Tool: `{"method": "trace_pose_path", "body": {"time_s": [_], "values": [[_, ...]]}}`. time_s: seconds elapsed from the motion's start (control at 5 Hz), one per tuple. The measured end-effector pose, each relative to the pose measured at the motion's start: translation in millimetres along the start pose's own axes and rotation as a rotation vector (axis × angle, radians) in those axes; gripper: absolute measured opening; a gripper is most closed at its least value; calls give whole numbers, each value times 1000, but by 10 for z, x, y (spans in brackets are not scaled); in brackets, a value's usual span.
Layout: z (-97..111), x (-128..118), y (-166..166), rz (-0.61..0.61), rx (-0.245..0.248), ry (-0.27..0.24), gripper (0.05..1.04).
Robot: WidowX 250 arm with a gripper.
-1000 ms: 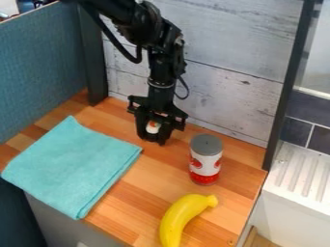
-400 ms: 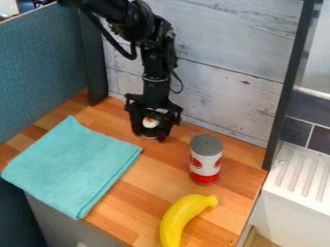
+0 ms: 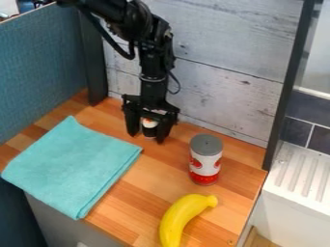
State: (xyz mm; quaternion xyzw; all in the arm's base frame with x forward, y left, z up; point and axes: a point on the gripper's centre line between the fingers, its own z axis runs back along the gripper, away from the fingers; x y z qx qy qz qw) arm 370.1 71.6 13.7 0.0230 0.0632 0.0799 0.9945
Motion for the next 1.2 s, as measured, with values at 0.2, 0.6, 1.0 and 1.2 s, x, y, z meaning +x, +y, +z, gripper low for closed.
{"method": "trace_pose_path", "body": {"time_s": [0.2,0.6,1.0,1.2], "values": [[5,-125,-44,-50,39,0,987],[435,-581,-171,-128,28,-78,996],[1050,-1223,-112,-195,27,-50,998],[1174,-1545,-187,-283,27,-29,999]]}}
